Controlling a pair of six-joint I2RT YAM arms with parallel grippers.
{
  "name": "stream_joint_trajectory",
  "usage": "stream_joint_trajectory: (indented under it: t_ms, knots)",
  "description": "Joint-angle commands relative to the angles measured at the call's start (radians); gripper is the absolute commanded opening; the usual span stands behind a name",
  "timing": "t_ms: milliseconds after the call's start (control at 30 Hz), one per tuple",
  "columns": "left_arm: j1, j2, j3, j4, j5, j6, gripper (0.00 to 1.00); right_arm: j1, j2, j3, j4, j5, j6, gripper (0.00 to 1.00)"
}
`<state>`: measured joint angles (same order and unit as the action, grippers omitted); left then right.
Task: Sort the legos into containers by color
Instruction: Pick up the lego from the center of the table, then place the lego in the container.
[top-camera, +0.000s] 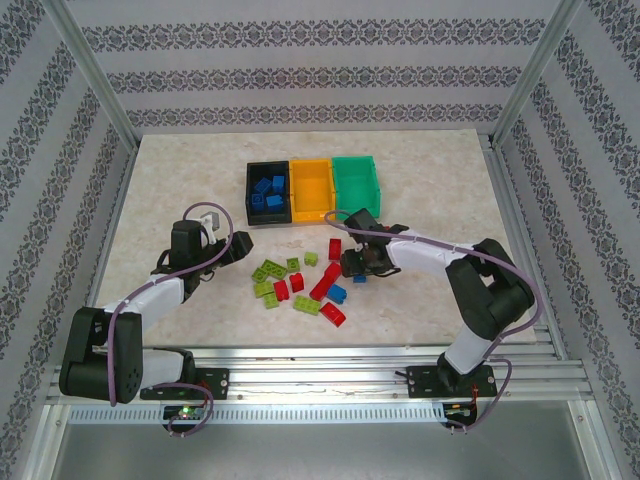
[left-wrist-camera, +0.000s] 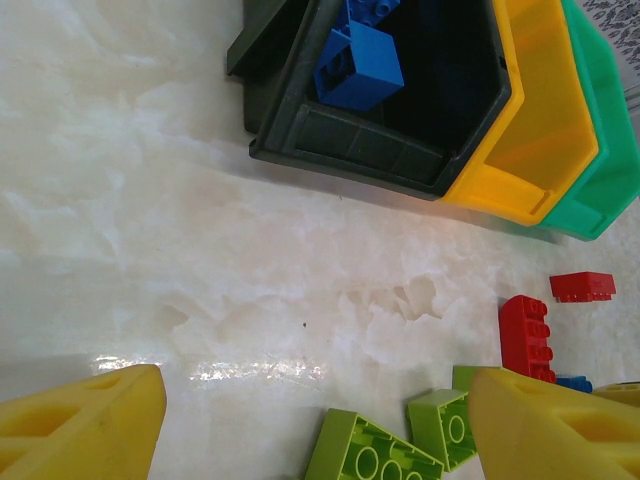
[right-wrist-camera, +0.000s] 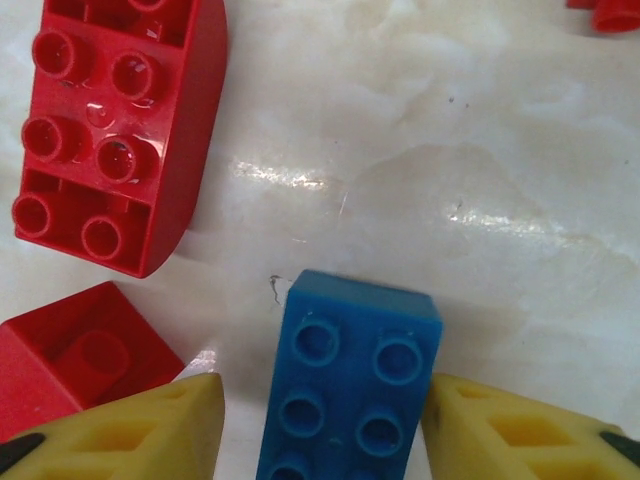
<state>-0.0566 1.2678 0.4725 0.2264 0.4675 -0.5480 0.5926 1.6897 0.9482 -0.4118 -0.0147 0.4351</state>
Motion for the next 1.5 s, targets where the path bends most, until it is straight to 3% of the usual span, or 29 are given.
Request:
stream_joint_trajectory:
  t_ms: [0,100,400,933,1033,1100,1167,1267,1467]
  knots:
    - [0.016,-0.005,-0.012,0.05,0.009,-0.004,0.79,0.022,0.008,0.023,-0.041,0.048,-0.011,0.43]
    - [0.015,-0.001,-0.009,0.052,0.017,-0.007,0.79,0.022,-0.009,0.025,-0.051,0.053,-0.019,0.33]
    - [0.016,-0.007,-0.013,0.052,0.011,-0.008,0.79,0.065,-0.031,0.165,-0.072,0.039,-0.042,0.31]
    - [0.015,0.075,0.0,0.069,-0.003,0.01,0.79,0.112,0.443,0.97,-0.123,-0.123,-0.089,0.32]
    - [0.015,0.091,0.005,0.072,0.006,0.007,0.79,0.11,0.555,1.162,-0.192,-0.104,-0.113,0.36]
    - [0.015,0.094,0.006,0.076,0.011,0.005,0.79,0.109,0.626,1.29,-0.247,-0.096,-0.121,0.5]
    - [0.016,0.091,0.006,0.074,0.01,0.006,0.79,0.108,0.672,1.379,-0.293,-0.095,-0.124,0.58]
    - [0.016,0.09,0.008,0.065,0.006,0.009,0.79,0.114,0.646,1.352,-0.285,-0.107,-0.13,0.6]
    - [0.015,0.078,0.007,0.064,0.011,0.006,0.79,0.13,0.427,0.971,-0.12,-0.103,-0.146,0.61]
